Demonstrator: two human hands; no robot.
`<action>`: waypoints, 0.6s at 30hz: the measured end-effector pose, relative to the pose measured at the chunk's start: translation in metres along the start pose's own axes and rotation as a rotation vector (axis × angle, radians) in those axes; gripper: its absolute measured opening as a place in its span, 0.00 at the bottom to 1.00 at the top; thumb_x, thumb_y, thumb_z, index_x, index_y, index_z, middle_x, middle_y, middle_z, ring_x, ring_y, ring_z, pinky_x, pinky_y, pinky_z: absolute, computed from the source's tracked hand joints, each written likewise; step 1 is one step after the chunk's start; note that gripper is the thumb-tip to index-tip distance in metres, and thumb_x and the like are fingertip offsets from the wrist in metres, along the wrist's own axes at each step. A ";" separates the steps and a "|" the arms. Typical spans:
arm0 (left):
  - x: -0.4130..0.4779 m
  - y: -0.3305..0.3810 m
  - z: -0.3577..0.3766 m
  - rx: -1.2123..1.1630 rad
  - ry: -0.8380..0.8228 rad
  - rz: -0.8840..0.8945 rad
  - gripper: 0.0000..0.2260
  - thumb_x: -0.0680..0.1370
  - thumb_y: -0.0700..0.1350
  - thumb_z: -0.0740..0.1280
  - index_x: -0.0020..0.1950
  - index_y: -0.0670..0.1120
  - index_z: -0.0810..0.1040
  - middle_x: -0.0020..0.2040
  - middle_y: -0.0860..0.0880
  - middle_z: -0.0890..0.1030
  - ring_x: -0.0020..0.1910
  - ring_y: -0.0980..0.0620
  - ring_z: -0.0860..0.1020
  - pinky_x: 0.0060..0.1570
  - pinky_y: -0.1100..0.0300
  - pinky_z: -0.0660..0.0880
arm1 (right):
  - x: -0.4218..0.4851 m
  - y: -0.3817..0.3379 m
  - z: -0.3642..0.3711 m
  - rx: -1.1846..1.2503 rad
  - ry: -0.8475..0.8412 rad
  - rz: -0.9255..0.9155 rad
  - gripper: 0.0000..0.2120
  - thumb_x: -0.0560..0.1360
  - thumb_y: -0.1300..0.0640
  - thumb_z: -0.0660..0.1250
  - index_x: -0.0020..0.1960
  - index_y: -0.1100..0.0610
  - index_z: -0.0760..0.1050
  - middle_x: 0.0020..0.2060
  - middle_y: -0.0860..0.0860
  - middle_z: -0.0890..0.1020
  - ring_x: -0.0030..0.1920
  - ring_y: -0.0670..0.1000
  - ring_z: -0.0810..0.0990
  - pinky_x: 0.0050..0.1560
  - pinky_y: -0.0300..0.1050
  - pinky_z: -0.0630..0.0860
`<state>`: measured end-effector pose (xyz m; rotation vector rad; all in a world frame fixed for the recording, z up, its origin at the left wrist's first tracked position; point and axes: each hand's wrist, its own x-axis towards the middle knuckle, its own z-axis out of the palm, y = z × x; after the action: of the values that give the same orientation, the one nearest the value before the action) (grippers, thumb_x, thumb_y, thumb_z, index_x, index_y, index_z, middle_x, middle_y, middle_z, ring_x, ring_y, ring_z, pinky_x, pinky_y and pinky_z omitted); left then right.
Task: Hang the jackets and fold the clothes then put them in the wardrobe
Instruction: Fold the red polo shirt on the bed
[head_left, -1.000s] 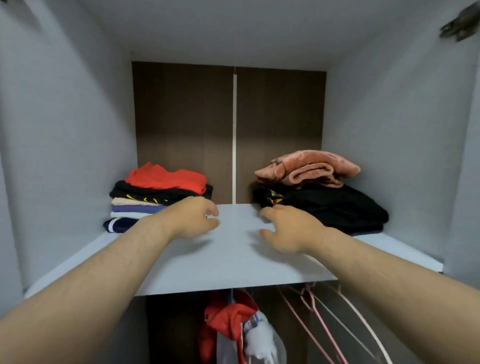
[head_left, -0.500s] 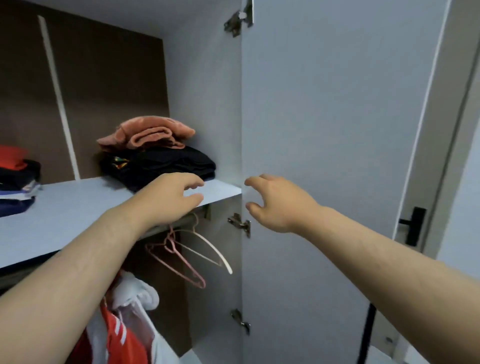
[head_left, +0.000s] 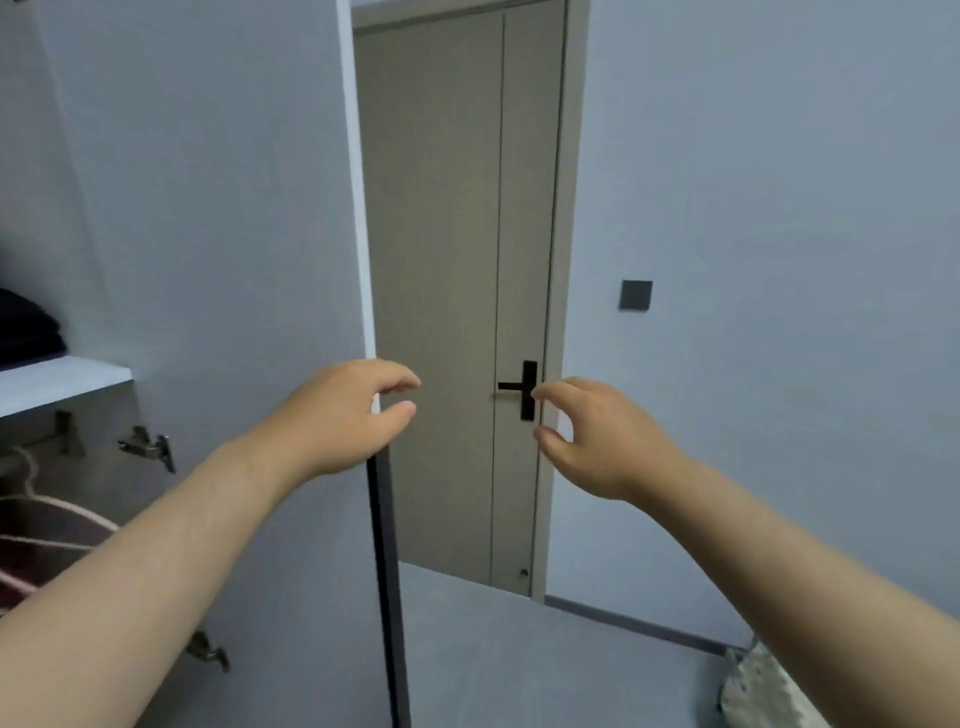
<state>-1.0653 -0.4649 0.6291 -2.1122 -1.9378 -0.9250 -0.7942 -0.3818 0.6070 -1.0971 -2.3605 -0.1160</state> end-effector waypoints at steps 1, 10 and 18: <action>0.007 0.020 0.020 -0.007 -0.046 0.030 0.13 0.79 0.50 0.66 0.63 0.55 0.79 0.61 0.59 0.79 0.56 0.61 0.74 0.59 0.60 0.70 | -0.016 0.022 -0.007 -0.004 0.008 0.048 0.22 0.79 0.47 0.61 0.72 0.50 0.70 0.66 0.49 0.76 0.66 0.53 0.74 0.60 0.49 0.73; 0.054 0.208 0.160 -0.071 -0.319 0.256 0.18 0.80 0.53 0.64 0.69 0.54 0.74 0.70 0.56 0.74 0.63 0.57 0.73 0.64 0.58 0.70 | -0.169 0.195 -0.077 -0.093 0.015 0.448 0.23 0.79 0.45 0.61 0.73 0.48 0.68 0.69 0.47 0.73 0.69 0.52 0.71 0.62 0.49 0.71; 0.078 0.350 0.264 -0.187 -0.458 0.494 0.17 0.80 0.52 0.63 0.69 0.52 0.74 0.71 0.55 0.73 0.70 0.55 0.69 0.62 0.65 0.61 | -0.300 0.295 -0.118 -0.140 -0.011 0.800 0.24 0.80 0.48 0.62 0.74 0.52 0.68 0.71 0.51 0.73 0.69 0.54 0.72 0.67 0.50 0.69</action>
<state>-0.6466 -0.3284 0.5632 -2.9260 -1.3849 -0.5743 -0.3686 -0.4258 0.5174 -2.0142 -1.7708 0.0168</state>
